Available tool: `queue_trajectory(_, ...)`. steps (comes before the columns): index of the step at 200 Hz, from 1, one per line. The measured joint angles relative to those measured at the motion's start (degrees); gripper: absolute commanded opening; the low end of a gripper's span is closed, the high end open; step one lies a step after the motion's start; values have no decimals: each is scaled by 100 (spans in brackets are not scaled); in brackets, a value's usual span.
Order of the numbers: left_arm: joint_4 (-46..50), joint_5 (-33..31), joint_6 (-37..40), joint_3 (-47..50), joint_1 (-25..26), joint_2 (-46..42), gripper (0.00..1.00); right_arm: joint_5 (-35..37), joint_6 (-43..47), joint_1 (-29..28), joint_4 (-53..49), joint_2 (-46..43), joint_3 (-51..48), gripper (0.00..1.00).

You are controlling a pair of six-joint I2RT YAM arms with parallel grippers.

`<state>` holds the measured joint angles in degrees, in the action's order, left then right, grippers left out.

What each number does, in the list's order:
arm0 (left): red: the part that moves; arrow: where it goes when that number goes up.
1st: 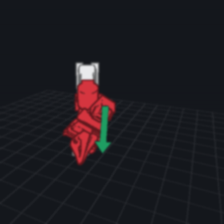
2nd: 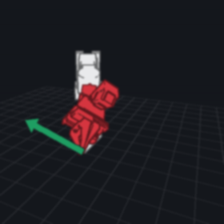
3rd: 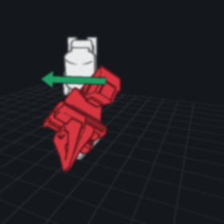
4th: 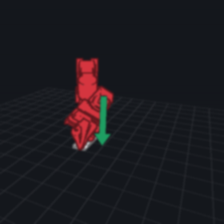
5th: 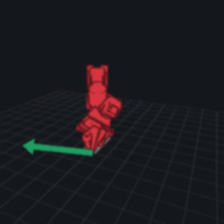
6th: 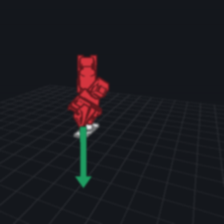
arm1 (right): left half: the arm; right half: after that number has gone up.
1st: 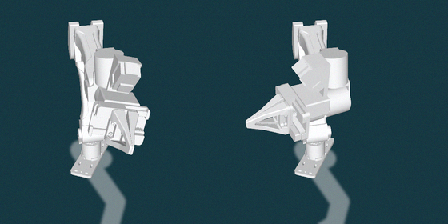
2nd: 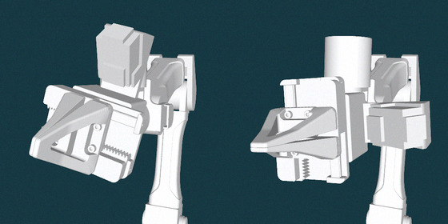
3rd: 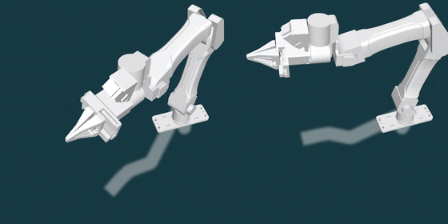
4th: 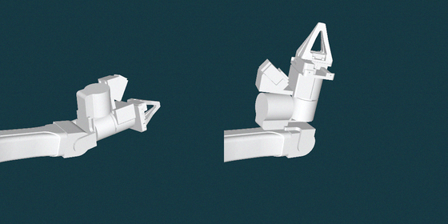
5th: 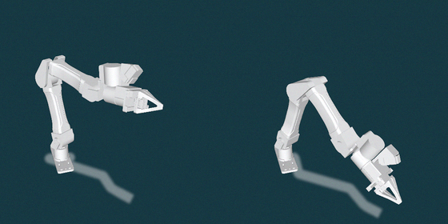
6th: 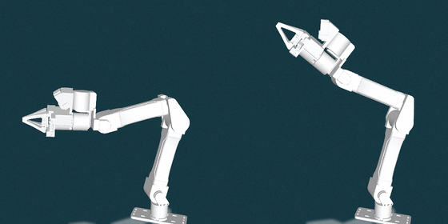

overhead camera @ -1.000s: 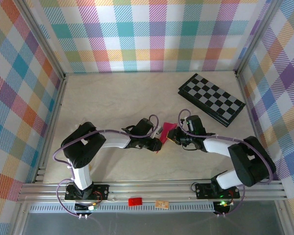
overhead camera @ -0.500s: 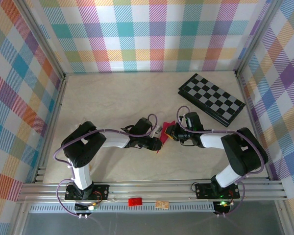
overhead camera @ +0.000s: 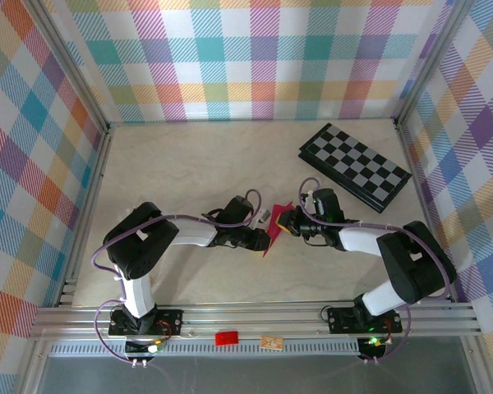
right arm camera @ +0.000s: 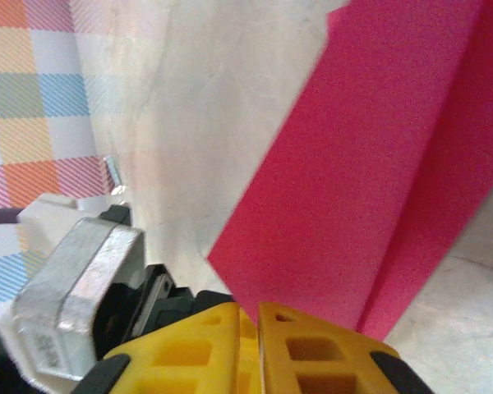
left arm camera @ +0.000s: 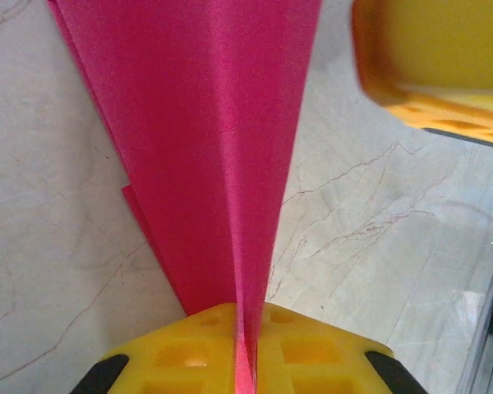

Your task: Fold a paper plane with a square sheet of paper (pick it up from the middle)

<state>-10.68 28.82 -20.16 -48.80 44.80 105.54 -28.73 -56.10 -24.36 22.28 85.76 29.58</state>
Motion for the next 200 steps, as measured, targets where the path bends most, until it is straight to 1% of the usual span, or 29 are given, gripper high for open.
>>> queue_trajectory(47,175,31,22,-109,-13,37,13,-282,-4,0,164,98,0,12)
queue_trajectory(83,444,22,70,-254,-13,66,14,-393,-22,0,232,245,0,14)
queue_trajectory(145,1034,9,330,-597,-11,170,14,-387,-70,0,378,291,0,16)
queue_trajectory(200,1121,26,365,-660,-11,203,14,-129,-216,0,501,575,2,16)
